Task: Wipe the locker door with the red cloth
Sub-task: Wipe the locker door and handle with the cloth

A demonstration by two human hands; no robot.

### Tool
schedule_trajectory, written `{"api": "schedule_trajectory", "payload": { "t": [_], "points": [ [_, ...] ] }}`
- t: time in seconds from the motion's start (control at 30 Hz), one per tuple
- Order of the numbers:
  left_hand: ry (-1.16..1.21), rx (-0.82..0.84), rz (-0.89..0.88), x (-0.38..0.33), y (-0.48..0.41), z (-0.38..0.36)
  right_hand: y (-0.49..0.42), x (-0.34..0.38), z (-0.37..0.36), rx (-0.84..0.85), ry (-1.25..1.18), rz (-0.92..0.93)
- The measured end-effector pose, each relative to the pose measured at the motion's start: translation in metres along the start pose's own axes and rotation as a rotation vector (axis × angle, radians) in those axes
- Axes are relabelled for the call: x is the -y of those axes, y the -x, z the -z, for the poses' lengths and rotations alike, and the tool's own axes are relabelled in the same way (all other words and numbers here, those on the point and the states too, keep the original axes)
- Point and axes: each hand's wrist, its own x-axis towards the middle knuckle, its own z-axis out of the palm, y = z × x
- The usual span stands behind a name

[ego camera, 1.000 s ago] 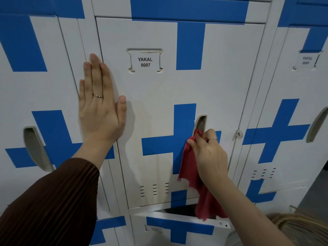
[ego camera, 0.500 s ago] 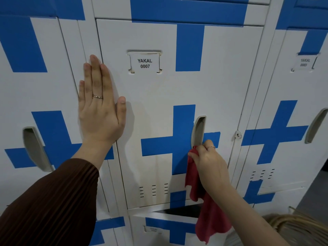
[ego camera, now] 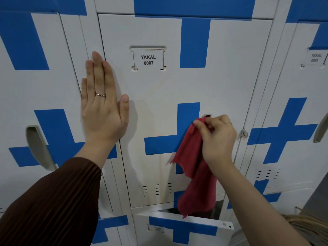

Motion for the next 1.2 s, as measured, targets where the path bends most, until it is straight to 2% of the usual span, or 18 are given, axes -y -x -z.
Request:
{"api": "schedule_trajectory", "payload": {
  "t": [0.17, 0.47, 0.53, 0.6, 0.77, 0.93, 1.07, 1.2],
  "points": [
    [0.003, -0.009, -0.003, 0.000, 0.000, 0.000, 0.029, -0.020, 0.001, 0.128, 0.188, 0.133],
    [0.002, -0.001, 0.009, -0.001, 0.000, 0.001, 0.048, -0.038, 0.009, 0.325, 0.629, 0.272],
    [0.001, 0.000, 0.011, -0.001, 0.000, 0.001, 0.043, -0.034, 0.010, 0.407, 0.708, 0.257],
    [-0.002, 0.002, 0.012, -0.001, 0.000, 0.001, 0.039, -0.032, 0.013, 0.481, 0.684, 0.204],
    [-0.006, 0.003, 0.007, -0.001, 0.000, 0.001, 0.036, -0.033, 0.015, 0.458, 0.561, 0.133],
    [0.001, -0.007, 0.001, -0.001, 0.000, 0.001, 0.050, -0.037, 0.012, 0.375, 0.554, 0.246],
    [0.002, -0.003, 0.003, -0.001, -0.001, 0.002, 0.045, -0.039, 0.015, 0.456, 0.588, 0.238],
    [-0.002, -0.002, 0.003, -0.001, 0.000, 0.001, 0.043, -0.041, 0.018, 0.476, 0.524, 0.204]
  ]
}}
